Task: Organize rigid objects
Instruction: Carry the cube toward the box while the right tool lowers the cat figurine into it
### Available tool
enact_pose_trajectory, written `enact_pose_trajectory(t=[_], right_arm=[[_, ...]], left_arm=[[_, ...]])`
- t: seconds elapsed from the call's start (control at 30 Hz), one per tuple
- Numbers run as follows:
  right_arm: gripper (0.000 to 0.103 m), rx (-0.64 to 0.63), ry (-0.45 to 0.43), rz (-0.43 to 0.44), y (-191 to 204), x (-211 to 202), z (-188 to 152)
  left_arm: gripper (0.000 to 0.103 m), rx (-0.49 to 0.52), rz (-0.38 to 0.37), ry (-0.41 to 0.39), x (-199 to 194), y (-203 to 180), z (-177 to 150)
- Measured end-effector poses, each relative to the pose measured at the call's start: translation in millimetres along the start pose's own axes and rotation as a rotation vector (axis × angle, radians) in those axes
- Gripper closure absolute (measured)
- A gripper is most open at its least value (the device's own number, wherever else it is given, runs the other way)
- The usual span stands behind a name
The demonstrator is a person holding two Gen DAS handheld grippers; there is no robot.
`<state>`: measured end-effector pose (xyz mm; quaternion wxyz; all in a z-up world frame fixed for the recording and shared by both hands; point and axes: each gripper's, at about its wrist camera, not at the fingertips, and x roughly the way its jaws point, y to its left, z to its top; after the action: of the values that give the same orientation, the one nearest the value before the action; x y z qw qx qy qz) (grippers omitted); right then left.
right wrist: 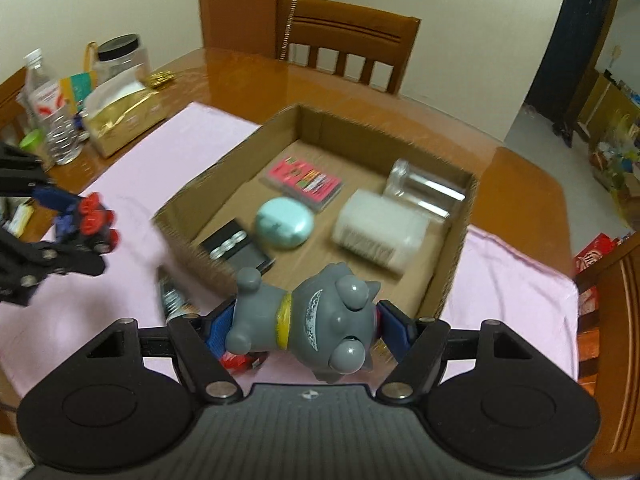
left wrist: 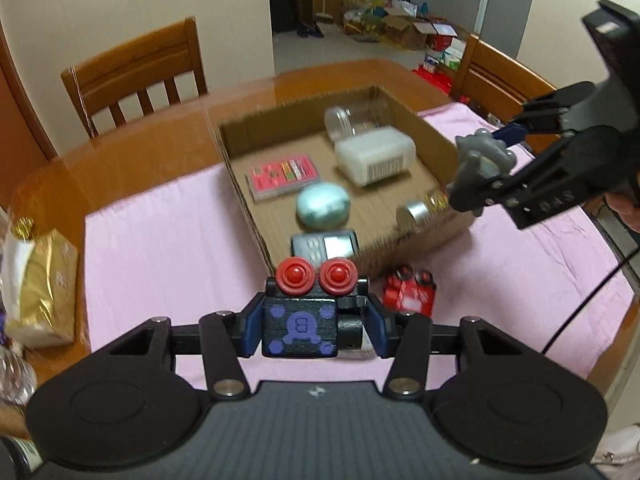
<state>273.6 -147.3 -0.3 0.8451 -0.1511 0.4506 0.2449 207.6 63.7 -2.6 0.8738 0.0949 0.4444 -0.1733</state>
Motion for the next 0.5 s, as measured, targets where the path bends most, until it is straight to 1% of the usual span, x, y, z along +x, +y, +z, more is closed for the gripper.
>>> enact_pose_trajectory(t=[0.17, 0.23, 0.27, 0.3, 0.33, 0.37, 0.4, 0.5], right_arm=[[0.026, 0.023, -0.008, -0.016, -16, 20, 20], [0.025, 0.051, -0.005, -0.019, -23, 29, 24], [0.021, 0.068, -0.006, -0.022, -26, 33, 26], [0.012, 0.080, -0.003, -0.016, -28, 35, 26], [0.009, 0.092, -0.010, -0.012, -30, 36, 26], [0.002, 0.104, -0.020, -0.013, -30, 35, 24], [0.000, 0.116, -0.030, -0.012, -30, 32, 23], [0.000, 0.147, -0.038, -0.014, -29, 25, 17]], left_arm=[[0.053, -0.001, 0.020, -0.011, 8, 4, 16], [0.053, 0.002, 0.023, -0.017, 11, 4, 22], [0.053, -0.001, 0.023, -0.019, 12, 5, 25], [0.053, -0.005, 0.024, -0.021, 14, 6, 28], [0.053, -0.006, 0.024, -0.023, 15, 6, 30], [0.053, -0.008, 0.024, -0.026, 16, 7, 33], [0.053, -0.010, 0.025, -0.029, 18, 7, 36], [0.053, -0.012, 0.024, -0.035, 23, 9, 43]])
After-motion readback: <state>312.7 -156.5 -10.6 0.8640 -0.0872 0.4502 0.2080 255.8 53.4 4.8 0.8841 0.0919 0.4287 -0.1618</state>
